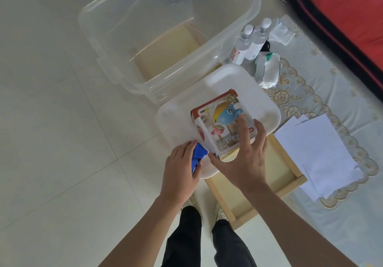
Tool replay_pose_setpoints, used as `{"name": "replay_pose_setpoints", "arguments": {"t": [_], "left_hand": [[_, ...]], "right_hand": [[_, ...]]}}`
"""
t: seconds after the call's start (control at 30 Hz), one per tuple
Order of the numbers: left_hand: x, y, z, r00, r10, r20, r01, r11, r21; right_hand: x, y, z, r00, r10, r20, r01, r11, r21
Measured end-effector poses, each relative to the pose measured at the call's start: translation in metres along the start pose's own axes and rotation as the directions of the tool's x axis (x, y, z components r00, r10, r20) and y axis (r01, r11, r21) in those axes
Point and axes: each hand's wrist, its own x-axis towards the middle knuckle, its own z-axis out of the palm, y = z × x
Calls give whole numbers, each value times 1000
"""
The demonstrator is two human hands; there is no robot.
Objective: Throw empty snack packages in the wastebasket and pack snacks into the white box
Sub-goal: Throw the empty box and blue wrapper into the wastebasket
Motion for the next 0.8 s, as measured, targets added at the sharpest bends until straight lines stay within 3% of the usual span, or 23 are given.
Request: {"name": "replay_pose_setpoints", "arguments": {"t": [0.33,0.8], "left_hand": [[-3,12,-42,1000,-17,-13,15,994,-112],[-36,106,-141,994,7,-111,-28,981,-194]], "right_hand": [[-1,-10,-39,997,-71,-28,73,994,78],[-25,-27,-184,987,-131,-92,138,987,79]]}}
